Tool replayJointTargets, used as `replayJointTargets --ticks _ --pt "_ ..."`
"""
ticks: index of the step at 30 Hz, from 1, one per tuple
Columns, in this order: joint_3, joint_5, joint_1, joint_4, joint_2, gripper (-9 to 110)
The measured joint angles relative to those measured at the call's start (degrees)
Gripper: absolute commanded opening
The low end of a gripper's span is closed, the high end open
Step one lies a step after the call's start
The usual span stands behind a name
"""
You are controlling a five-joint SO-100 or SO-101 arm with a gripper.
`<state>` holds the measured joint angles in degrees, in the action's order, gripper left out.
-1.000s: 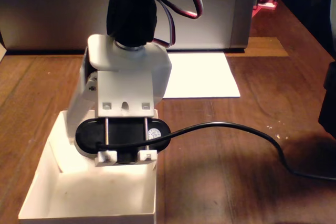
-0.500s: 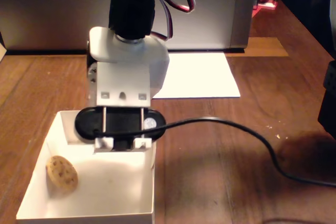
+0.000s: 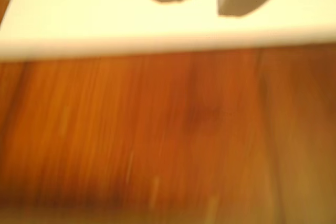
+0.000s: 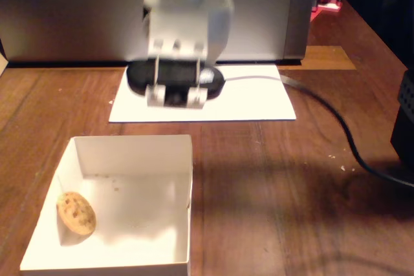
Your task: Grasp a mini cookies block and put it in the white box.
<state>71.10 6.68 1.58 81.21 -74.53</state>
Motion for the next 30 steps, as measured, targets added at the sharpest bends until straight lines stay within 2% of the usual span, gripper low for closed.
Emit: replayJointTargets --ticks 10,14,23,30 --pt "0.0 2.3 7.1 10.8 -12.3 0" --pt "2.0 3.1 8.4 11.1 -21.5 0" --pt "29.0 3.6 6.2 2.6 -46.7 0" --pt "53.3 4.7 6.2 -8.4 -56.8 0"
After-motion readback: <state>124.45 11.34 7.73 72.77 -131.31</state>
